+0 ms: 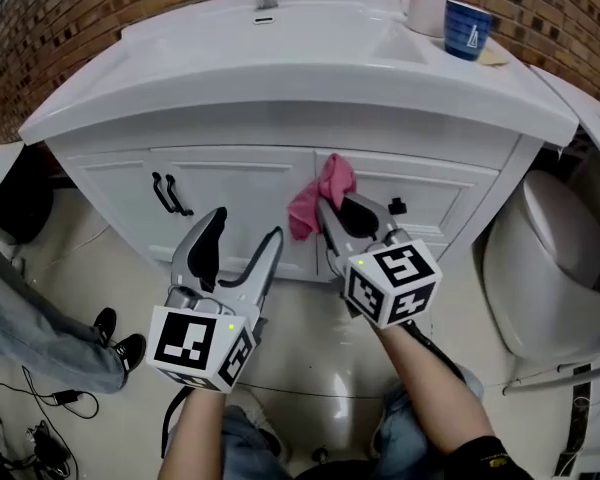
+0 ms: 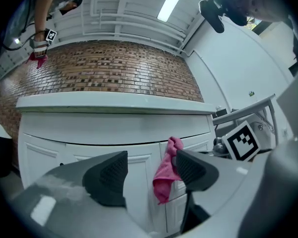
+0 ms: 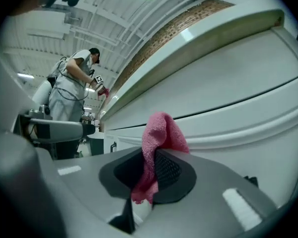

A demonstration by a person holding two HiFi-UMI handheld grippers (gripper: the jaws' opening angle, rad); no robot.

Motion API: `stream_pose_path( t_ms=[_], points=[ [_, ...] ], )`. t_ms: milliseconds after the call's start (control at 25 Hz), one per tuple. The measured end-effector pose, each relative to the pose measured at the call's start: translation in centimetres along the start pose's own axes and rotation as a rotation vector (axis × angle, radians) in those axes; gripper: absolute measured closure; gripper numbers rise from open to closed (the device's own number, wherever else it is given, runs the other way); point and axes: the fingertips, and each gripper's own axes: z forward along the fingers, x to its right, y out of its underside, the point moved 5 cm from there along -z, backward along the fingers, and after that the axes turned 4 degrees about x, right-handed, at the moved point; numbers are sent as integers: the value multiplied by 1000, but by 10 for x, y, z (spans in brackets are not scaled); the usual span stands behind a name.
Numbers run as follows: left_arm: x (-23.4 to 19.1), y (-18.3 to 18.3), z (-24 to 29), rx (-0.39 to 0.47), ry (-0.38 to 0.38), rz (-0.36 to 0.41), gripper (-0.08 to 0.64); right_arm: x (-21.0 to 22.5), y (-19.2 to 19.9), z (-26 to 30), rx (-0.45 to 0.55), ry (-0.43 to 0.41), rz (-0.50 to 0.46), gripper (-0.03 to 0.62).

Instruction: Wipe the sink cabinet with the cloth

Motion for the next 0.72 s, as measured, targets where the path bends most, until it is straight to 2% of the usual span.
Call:
stream_pose_path(
  t_ms=[40, 120, 240, 280, 440, 560, 720],
  points=[
    [-3, 2, -2, -8, -4, 2, 253, 0, 4, 3, -29, 3, -14, 548],
    [-7, 5, -5, -19, -12, 0, 253, 19, 8, -2, -73, 72, 0, 548],
    [-10, 6, -8, -25, -16, -15, 253, 58, -1, -26, -52, 155, 141, 546],
    [-10, 5, -8, -24, -14, -20, 253, 68, -4, -36, -44, 181, 161, 546],
    [-4, 1, -6, -7, 6, -30, 253, 106, -14, -76, -43, 351, 80, 548],
    [6, -1, -3, 2, 26, -26, 253, 144, -20, -115, -40, 473, 61, 548],
    [15, 0, 1, 5, 48, -15, 253, 168, -27, -153, -56, 537, -6, 546]
  ],
)
